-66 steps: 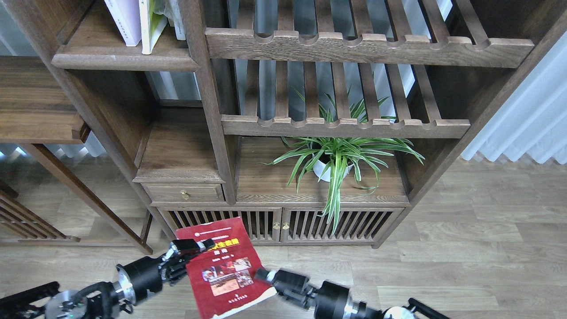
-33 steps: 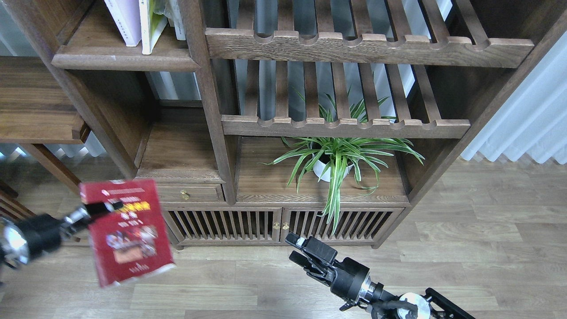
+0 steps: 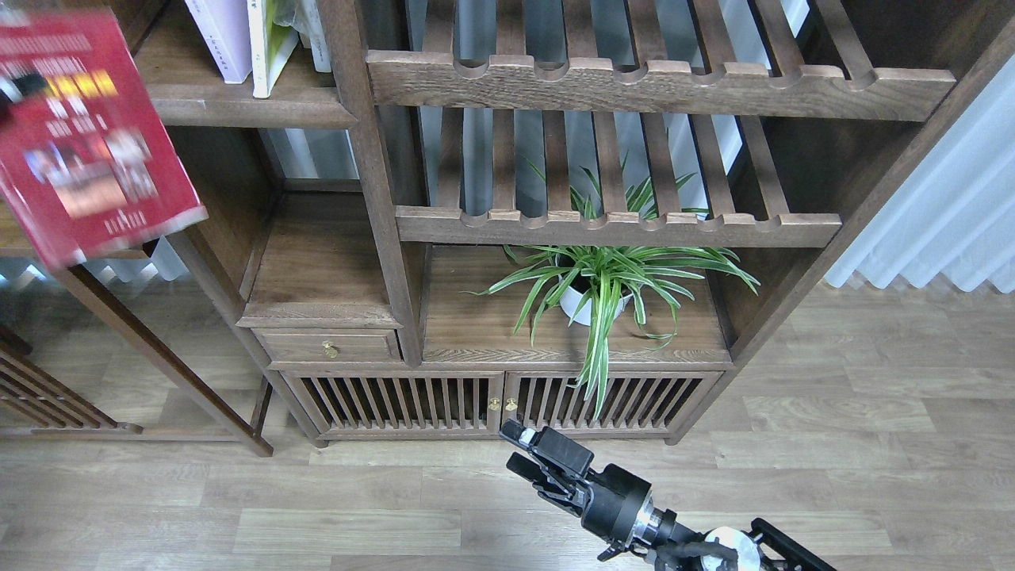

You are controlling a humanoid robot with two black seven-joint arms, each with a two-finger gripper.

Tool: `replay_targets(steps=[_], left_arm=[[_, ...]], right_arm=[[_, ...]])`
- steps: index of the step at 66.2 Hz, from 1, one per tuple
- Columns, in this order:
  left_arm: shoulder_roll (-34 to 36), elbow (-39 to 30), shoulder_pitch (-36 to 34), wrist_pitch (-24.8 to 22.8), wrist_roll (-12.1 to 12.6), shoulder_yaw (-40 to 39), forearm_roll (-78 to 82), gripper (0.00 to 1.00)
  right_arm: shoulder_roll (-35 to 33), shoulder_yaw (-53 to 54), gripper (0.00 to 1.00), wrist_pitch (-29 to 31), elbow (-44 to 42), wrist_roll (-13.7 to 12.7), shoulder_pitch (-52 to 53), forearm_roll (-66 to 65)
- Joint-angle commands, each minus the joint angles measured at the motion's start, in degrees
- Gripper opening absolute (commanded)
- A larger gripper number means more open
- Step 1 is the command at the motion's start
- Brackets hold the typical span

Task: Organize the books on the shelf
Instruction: 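Raise the red book with the left gripper up to the upper shelf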

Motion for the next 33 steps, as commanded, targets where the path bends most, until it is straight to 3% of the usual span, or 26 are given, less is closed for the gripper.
replay_targets(steps=[1,7,33], left_arm=[[-1.2,2.3,-4.6,0.0,5.4,-0.1,0.4,0.06],[-4.0,4.6,-5.9,0.0,7.4,-1.2,0.6,0.06],[-14.0,21.2,-19.6,0.0,7.4,-1.4,14.1,0.06]], right_arm=[[0.0,0.1,0.99,0.0,0.2,0.0,-0.1,0.1],[0.0,0.3,0.99,0.0,0.3,0.0,-0.1,0.1],[0.1,0.3,0.99,0.0,0.5,0.5,0.0,0.1]])
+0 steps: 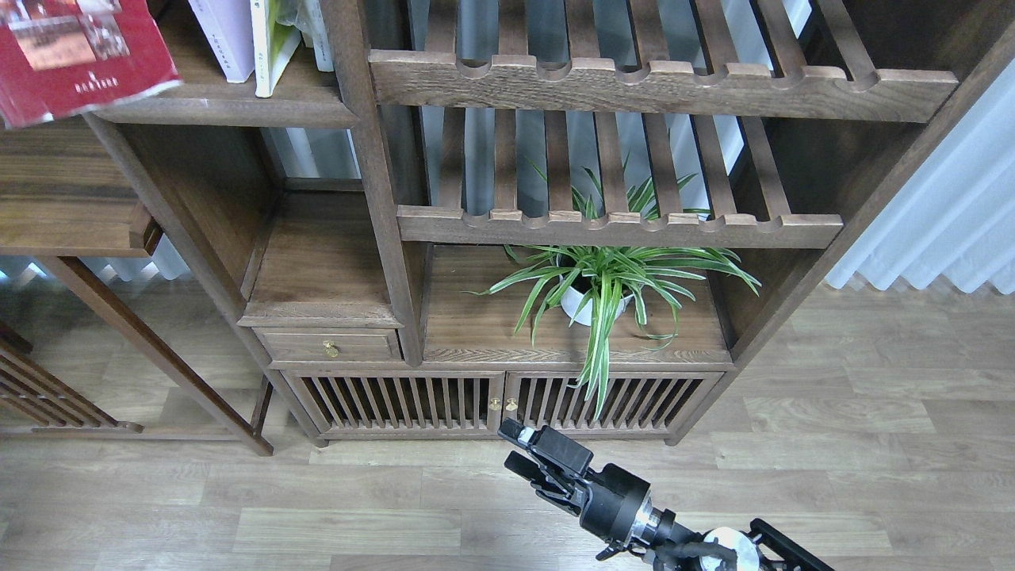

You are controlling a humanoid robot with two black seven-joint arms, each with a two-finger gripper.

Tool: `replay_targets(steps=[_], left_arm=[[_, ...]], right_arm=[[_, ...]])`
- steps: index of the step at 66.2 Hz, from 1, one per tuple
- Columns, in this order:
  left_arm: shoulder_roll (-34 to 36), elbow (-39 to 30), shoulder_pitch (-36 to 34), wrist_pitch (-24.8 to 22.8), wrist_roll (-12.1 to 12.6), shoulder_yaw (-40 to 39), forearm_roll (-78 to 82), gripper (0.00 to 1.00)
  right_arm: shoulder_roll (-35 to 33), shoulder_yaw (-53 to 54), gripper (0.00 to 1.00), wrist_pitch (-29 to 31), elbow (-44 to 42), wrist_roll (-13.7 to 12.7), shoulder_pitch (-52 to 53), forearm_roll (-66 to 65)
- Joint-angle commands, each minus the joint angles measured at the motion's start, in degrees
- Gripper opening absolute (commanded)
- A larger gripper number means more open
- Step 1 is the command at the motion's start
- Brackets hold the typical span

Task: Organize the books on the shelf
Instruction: 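Raise the red book with the left gripper up to the upper shelf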

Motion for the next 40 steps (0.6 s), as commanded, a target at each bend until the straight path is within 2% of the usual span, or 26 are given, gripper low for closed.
replay_targets(steps=[1,20,30,40], left_arm=[[-3.7,5.3,-3.8,0.0,-0.1,0.0,4.3,0.06],[-14.3,13.8,-7.8,0.0,-0.7,-0.6,8.0,0.05],[-22.7,21.2,-8.2,0.0,-1.4,-7.7,15.2,0.05],[-26.8,23.9,-8.9,0.0,-1.8,-10.3,17.1,0.04]], right_arm=[[-0.1,0.1,0.99,0.0,0.0,0.6,0.0,0.0],[0.0,0.2,0.99,0.0,0.0,1.0,0.0,0.1],[0.0,0.2,0.99,0.0,0.0,1.0,0.0,0.2],[0.5,0.3,0.99,0.0,0.0,1.1,0.0,0.2]])
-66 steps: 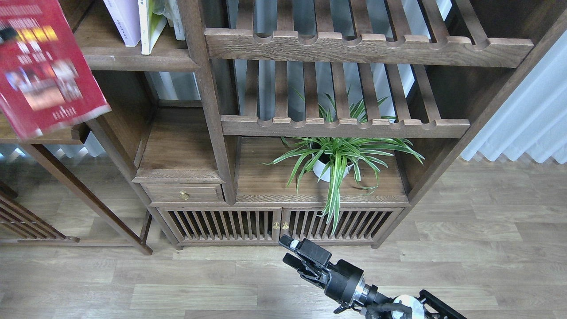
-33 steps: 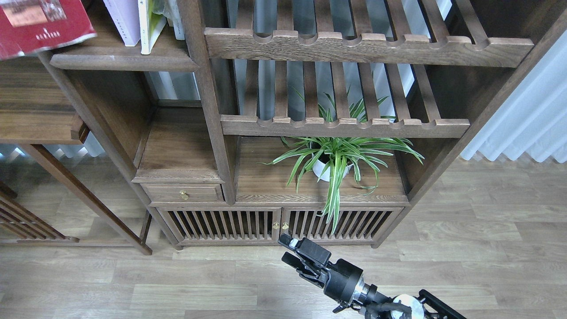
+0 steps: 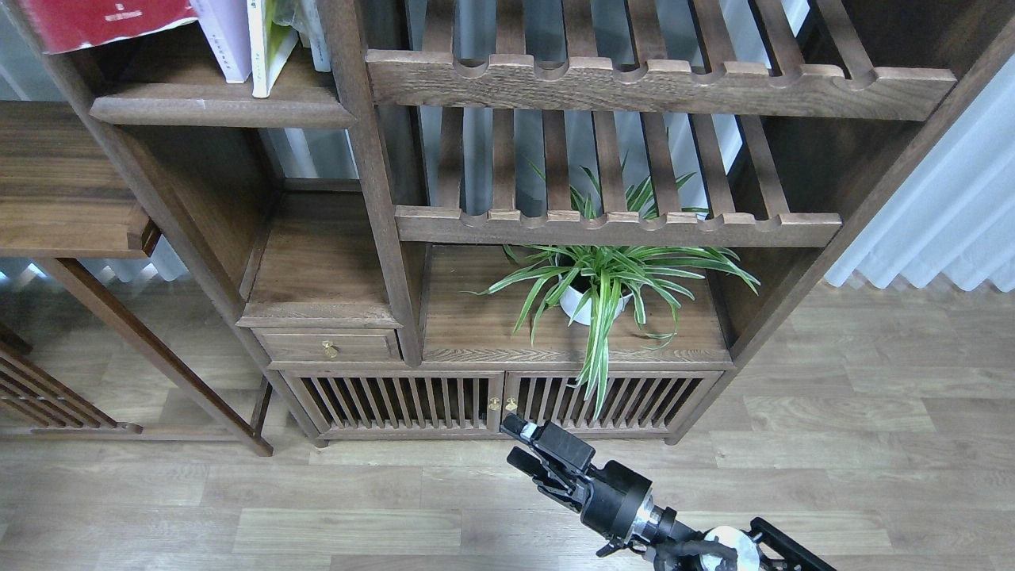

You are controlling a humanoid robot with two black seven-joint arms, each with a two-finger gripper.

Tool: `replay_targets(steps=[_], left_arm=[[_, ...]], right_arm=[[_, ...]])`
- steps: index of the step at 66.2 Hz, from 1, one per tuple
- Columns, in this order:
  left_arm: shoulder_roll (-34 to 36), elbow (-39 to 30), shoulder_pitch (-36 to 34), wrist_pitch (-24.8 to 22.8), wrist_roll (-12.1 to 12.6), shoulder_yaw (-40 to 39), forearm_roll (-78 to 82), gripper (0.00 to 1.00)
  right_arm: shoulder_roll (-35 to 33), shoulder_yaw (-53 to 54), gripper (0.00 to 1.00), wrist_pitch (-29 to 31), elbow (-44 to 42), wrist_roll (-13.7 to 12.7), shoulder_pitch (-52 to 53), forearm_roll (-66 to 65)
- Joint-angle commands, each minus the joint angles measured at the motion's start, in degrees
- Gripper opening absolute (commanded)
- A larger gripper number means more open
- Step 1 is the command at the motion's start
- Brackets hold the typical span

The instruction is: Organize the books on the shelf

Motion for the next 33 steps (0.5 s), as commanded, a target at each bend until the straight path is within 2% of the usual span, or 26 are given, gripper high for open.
replay_targets(steps=[1,23,33], left_arm=[[-3.3,2.3,-0.9,0.0,-0.2,-1.8,1.5,0.04],[-7.6,4.0,-2.5,0.0,-1.2,-1.8,2.7,0.04],[-10.6,7.4,-5.2,0.0,-1.3,-1.5,5.0,0.04]], right_arm=[[0.3,0.0,0.99,0.0,0.0,0.0,-0.1,0.0],[0.4,-0.1,0.99,0.0,0.2,0.0,-0.1,0.1],[0.7,-0.5,0.99,0.0,0.4,0.5,-0.7,0.0]])
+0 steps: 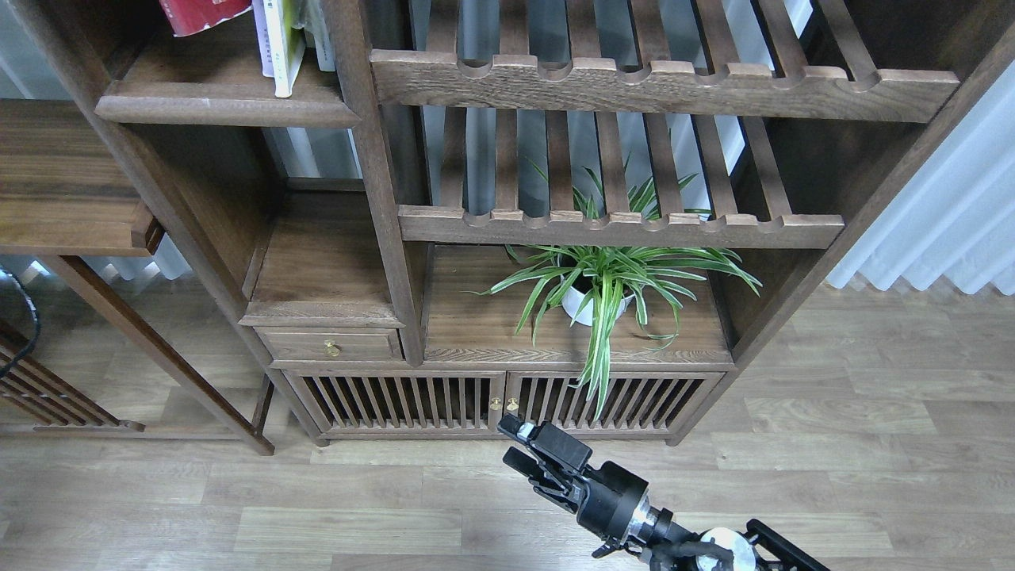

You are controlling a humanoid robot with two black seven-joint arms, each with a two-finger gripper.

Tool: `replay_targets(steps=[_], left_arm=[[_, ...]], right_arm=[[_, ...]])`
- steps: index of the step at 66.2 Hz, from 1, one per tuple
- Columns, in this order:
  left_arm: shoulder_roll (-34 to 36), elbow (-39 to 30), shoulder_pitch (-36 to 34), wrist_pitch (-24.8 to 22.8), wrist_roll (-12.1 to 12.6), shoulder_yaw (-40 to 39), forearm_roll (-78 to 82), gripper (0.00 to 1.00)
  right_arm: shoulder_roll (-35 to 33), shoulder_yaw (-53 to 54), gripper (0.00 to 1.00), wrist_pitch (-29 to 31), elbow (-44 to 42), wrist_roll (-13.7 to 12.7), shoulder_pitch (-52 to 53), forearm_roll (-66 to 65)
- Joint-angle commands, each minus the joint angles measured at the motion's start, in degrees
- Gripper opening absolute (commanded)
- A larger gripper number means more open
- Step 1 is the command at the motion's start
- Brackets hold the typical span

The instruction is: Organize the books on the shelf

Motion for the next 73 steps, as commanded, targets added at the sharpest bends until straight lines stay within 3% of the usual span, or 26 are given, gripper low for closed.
replay_targets(steps=[1,12,32,38,44,53,60,73], left_arm=[[-2.5,2.5,-2.3,0.0,-0.2,0.2,2.2,0.04],[-4.9,10.6,-7.8,0.0,-8.2,0.9,9.1,0.04],[-8.1,16.2,-8.0,0.0,-12.9,2.8,10.5,0.03],[-10.9,18.5,-8.0,0.0,-17.9,2.9,10.3,0.03],[-13.0,19.4,-7.7,0.0,-25.8,3.5,10.1,0.03],[-13.8,19.5,-7.4,0.0,-33.3,7.6,10.1,0.03],[-14.0,19.5,-7.3,0.0,-34.5,8.2,10.1,0.03],[-14.5,19.5,-4.6,0.0,-34.3,8.3,10.0,0.04]], right_arm=[[0.3,-0.3,0.99,0.0,0.1,0.4,-0.4,-0.1],[0.8,-0.2,0.99,0.0,1.2,1.0,-0.7,0.0],[0.8,0.2,0.99,0.0,1.5,1.7,-1.1,0.2],[0.8,0.2,0.99,0.0,1.5,1.7,-1.1,0.3],[0.8,0.3,0.99,0.0,1.7,1.7,-1.5,0.3],[0.7,0.5,0.99,0.0,1.8,1.8,-1.7,0.5],[0.7,0.4,0.99,0.0,1.8,2.5,-1.8,0.6],[0.7,0.4,0.99,0.0,1.9,2.9,-1.8,0.6]])
